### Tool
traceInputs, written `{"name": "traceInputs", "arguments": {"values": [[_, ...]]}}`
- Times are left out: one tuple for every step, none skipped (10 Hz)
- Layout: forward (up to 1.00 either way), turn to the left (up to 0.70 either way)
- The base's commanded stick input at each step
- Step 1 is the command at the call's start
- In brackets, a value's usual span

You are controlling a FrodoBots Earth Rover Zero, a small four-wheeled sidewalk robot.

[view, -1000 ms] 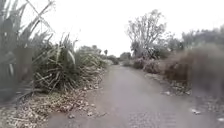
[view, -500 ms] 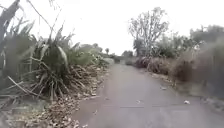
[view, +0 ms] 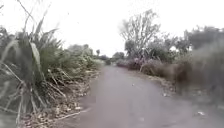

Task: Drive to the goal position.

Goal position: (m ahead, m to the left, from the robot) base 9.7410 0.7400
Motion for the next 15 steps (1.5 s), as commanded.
{"name": "traceInputs", "arguments": {"values": [[1.00, -0.28], [1.00, -0.40], [1.00, -0.40], [1.00, -0.40], [1.00, -0.35], [1.00, -0.21], [1.00, -0.08], [1.00, 0.00], [1.00, 0.00], [1.00, 0.00], [1.00, 0.00], [1.00, 0.00], [1.00, 0.00], [1.00, -0.08], [1.00, -0.21]]}}
